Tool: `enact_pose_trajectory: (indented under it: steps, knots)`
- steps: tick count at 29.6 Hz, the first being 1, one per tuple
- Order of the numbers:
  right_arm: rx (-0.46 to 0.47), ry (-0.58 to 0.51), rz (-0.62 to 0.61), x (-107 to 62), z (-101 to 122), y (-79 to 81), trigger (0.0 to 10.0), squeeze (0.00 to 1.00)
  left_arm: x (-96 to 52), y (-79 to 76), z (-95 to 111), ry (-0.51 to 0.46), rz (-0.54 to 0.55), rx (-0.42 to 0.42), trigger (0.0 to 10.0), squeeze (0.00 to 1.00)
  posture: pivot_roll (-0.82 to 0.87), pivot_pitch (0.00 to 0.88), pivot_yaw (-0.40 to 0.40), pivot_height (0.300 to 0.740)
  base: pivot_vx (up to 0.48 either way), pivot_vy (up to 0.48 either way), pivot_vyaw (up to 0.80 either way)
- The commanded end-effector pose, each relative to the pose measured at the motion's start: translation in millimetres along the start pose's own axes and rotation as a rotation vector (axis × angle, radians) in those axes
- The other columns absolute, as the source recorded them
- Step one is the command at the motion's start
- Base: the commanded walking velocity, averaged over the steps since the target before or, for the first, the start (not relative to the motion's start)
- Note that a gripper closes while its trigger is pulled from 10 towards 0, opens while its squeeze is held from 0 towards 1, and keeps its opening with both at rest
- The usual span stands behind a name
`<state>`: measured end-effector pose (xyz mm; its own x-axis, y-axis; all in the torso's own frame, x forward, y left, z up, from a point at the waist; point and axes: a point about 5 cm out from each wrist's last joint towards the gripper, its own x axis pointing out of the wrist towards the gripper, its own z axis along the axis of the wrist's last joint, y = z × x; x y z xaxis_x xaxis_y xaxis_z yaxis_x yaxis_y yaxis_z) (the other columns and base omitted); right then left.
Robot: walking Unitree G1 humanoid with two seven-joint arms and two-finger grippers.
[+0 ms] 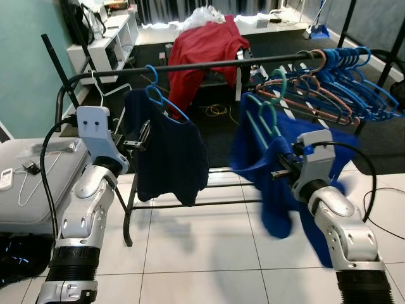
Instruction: Hang hanger
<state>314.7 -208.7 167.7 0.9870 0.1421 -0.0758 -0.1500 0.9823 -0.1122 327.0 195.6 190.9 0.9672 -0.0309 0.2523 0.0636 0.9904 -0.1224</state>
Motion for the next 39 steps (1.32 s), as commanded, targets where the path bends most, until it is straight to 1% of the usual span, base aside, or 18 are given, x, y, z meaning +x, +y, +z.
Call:
enact_pose_trajectory:
  steps: [1,2,3,4,6,8,9,10,11,14,16,19,24,27,39]
  knots:
    - [-0.025,-0.028,-0.026,2.0,0,-0.8,10.0,0.0,-10.5,10.8,-12,0.037,0.046,-0.039,10.0,0.0,-0.17,0.069,0.047,0.74,0.0,0.0,0.0]
    - [-0.042,-0.033,-0.061,2.3,0,-5.5,10.0,0.0,-18.6,13.4,-19,0.051,0.054,-0.075,10.0,0.0,-0.17,0.069,0.041,0.74,0.0,0.0,0.0]
    - [-0.042,-0.033,-0.061,2.3,0,-5.5,10.0,0.0,-18.6,13.4,-19,0.051,0.054,-0.075,10.0,0.0,-0.17,0.069,0.041,0.74,0.0,0.0,0.0]
    - [-0.054,-0.037,-0.084,2.2,0,-8.5,10.0,0.0,-23.5,14.5,-23,0.058,0.057,-0.098,10.0,0.0,-0.17,0.069,0.041,0.74,0.0,0.0,0.0]
    - [-0.054,-0.037,-0.084,2.2,0,-8.5,10.0,0.0,-23.5,14.5,-23,0.058,0.057,-0.098,10.0,0.0,-0.17,0.069,0.041,0.74,0.0,0.0,0.0]
    - [-0.101,-0.068,-0.166,1.1,7,-19.0,10.0,0.0,-30.3,9.2,-30,0.061,0.039,-0.144,10.0,0.0,-0.17,0.075,0.03,0.74,0.0,0.0,0.0]
    - [-0.101,-0.068,-0.166,1.1,7,-19.0,10.0,0.0,-30.3,9.2,-30,0.061,0.039,-0.144,10.0,0.0,-0.17,0.075,0.03,0.74,0.0,0.0,0.0]
    - [-0.143,-0.085,-0.204,0.6,12,-23.7,10.0,0.0,-30.5,5.7,-31,0.055,0.021,-0.158,10.0,0.0,-0.17,0.076,0.028,0.74,0.0,0.0,0.0]
    - [-0.143,-0.085,-0.204,0.6,12,-23.7,10.0,0.0,-30.5,5.7,-31,0.055,0.021,-0.158,10.0,0.0,-0.17,0.076,0.028,0.74,0.0,0.0,0.0]
    - [-0.182,-0.108,-0.226,1.4,18,-26.9,10.0,0.0,-28.4,3.0,-33,0.055,0.008,-0.178,10.0,0.0,-0.18,0.08,0.026,0.74,0.0,0.0,0.0]
    - [-0.182,-0.108,-0.226,1.4,18,-26.9,10.0,0.0,-28.4,3.0,-33,0.055,0.008,-0.178,10.0,0.0,-0.18,0.08,0.026,0.74,0.0,0.0,0.0]
    - [-0.206,-0.123,-0.212,3.0,22,-25.3,10.0,0.0,-27.1,1.6,-33,0.049,-0.002,-0.186,10.0,0.0,-0.18,0.08,0.022,0.74,0.0,0.0,0.0]
    - [-0.209,-0.127,-0.206,3.6,22,-24.3,10.0,0.0,-27.2,1.1,-32,0.041,-0.006,-0.188,10.0,0.0,-0.18,0.08,0.022,0.74,0.0,0.0,0.0]
    - [-0.22,-0.125,-0.132,6.8,20,-14.1,10.0,0.0,-27.9,1.8,-29,0.024,-0.004,-0.19,10.0,0.0,-0.18,0.083,0.018,0.74,0.292,0.0,0.0]
    - [-0.226,-0.119,-0.103,7.9,16,-7.8,10.0,0.0,-25.8,1.7,-27,0.009,-0.017,-0.179,10.0,0.0,-0.18,0.085,0.024,0.74,0.323,0.0,0.0]
